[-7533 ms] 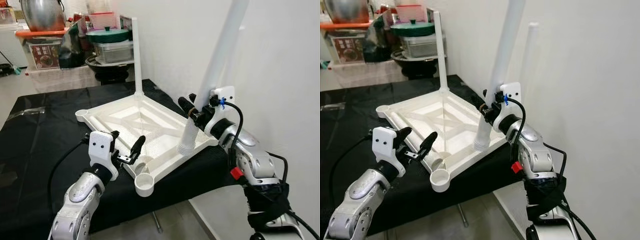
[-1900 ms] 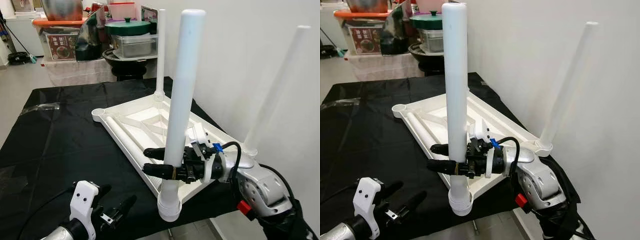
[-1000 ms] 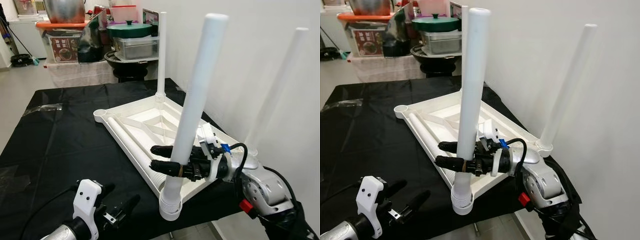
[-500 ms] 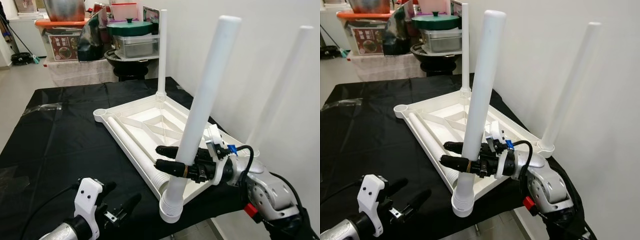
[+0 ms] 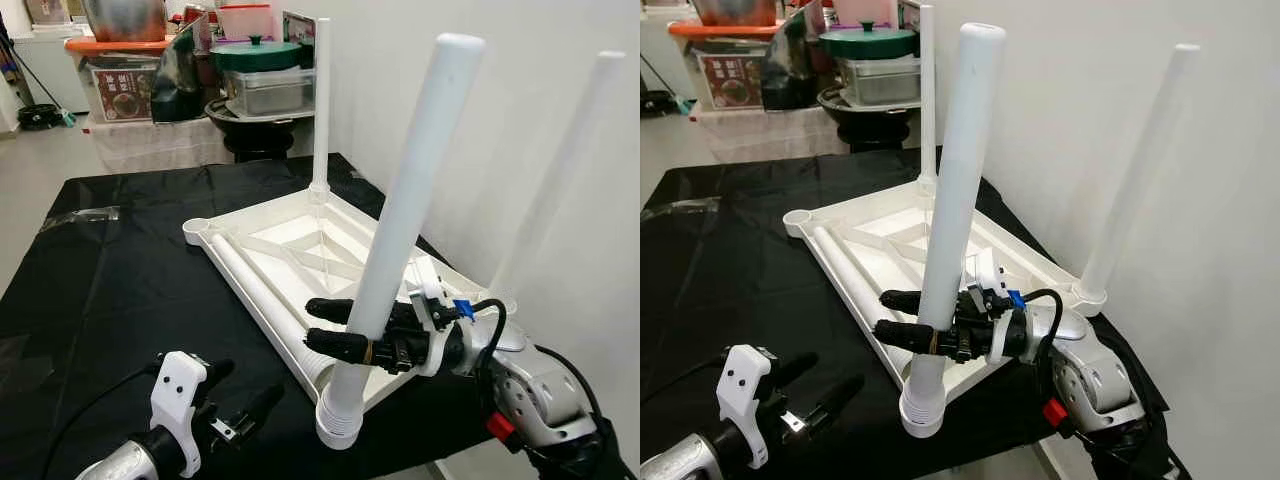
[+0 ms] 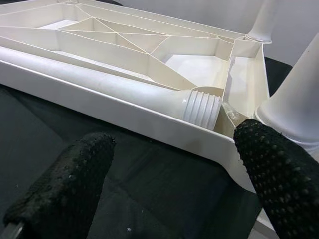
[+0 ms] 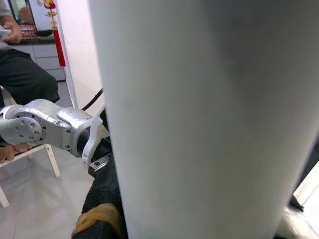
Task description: Building children table
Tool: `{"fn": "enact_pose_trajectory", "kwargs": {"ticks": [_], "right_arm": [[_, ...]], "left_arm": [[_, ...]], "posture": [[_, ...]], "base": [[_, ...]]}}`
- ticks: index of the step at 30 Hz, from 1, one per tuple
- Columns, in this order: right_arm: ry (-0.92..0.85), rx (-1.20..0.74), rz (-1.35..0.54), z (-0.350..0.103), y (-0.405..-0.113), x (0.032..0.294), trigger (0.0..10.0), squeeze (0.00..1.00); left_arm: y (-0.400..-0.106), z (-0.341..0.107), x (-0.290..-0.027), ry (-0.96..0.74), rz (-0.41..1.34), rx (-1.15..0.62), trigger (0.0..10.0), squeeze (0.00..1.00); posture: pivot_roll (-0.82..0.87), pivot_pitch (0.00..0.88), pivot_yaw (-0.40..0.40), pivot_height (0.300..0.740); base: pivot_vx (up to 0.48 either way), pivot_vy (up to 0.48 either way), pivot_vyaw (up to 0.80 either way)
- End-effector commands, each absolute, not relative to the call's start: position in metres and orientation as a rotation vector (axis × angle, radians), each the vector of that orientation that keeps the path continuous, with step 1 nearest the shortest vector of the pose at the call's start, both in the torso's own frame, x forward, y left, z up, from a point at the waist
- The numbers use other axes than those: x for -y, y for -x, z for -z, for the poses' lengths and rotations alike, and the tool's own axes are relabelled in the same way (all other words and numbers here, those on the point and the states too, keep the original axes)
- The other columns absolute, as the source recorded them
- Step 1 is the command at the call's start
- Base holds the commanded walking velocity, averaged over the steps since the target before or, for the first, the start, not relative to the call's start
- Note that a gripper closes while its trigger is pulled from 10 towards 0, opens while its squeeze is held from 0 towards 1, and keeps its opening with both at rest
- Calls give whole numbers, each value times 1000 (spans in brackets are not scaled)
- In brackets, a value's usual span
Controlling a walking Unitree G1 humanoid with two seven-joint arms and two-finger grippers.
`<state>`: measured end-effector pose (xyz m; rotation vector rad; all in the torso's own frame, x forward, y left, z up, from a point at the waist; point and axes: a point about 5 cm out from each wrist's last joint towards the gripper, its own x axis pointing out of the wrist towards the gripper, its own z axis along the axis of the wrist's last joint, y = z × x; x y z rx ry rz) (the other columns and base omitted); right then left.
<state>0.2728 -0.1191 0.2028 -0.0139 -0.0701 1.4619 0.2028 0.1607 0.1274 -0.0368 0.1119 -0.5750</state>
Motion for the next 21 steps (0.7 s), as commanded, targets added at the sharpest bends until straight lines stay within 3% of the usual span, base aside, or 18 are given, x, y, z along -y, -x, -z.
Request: {"fn": "enact_pose_trajectory", "kwargs": {"ticks": [1, 7, 21], "right_arm": [[47, -40, -1473, -185, -271, 115, 10000, 0], [93, -56, -1465, -179, -271, 108, 10000, 0], [23, -79, -1207, -175, -282, 105, 10000, 0]], "left_arm": [[-202, -124, -158, 50, 584, -127, 10000, 0], [-202, -124, -157, 51, 584, -124, 10000, 0], [-204, -122, -153, 64, 592, -121, 10000, 0]], "posture": [[135, 0, -41, 740], [132, 0, -44, 740], [108, 0, -47, 740]], "base": [[0, 0, 0], [0, 0, 0], [0, 0, 0]]}}
